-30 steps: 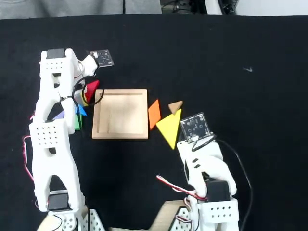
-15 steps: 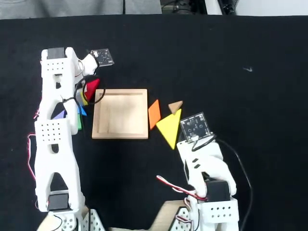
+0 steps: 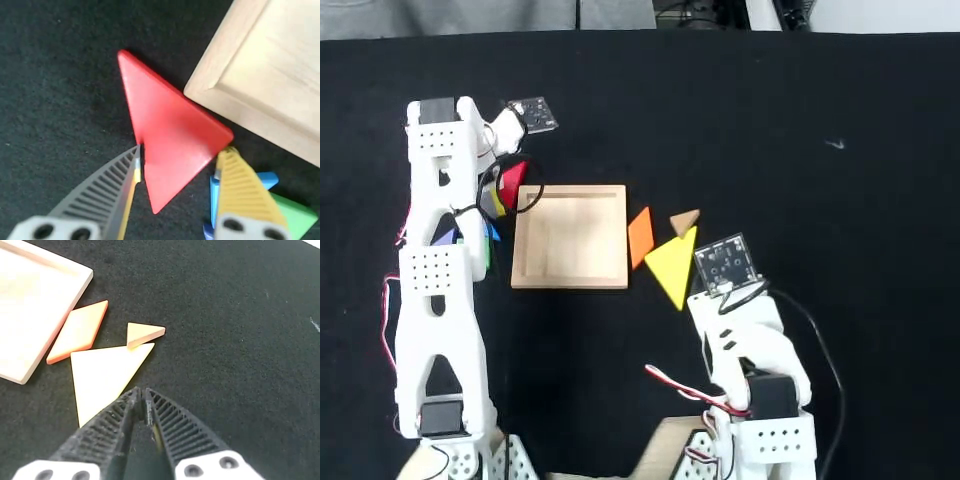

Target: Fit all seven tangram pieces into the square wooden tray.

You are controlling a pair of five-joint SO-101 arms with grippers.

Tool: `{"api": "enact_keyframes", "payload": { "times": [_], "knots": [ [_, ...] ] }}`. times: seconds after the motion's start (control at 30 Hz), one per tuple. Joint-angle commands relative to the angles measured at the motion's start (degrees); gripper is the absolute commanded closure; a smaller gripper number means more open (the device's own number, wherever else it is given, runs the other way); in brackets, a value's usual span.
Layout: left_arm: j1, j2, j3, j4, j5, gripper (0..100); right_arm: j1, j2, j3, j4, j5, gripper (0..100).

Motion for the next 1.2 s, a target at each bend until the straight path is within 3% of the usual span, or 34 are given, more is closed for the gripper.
{"api": "enact_keyframes", "payload": {
  "times": [0.0,0.13,0.23,0.5,0.9,1.17],
  "knots": [
    [0.66,-1.14,-1.8,-2.46,3.78,78,-0.79,-4.62,-0.04,0.26,0.44,98.6],
    [2.07,-1.93,-3.03,2.29,6.07,75,-0.79,-4.62,-0.04,0.26,0.44,98.6],
    [2.24,-2.9,-7.25,2.46,8.18,71,-0.79,-4.62,-0.04,0.26,0.44,98.6],
    [3.03,-3.87,-8.48,2.46,13.1,71,-0.79,-4.62,-0.04,0.26,0.44,98.6],
    [1.71,3.16,-6.73,-3.34,12.84,71,-0.79,-4.62,-0.04,1.14,0.44,98.6],
    [-1.54,4.04,-6.2,-0.35,6.95,71,-0.79,-4.62,-0.04,1.14,0.44,98.6]
  ]
}}
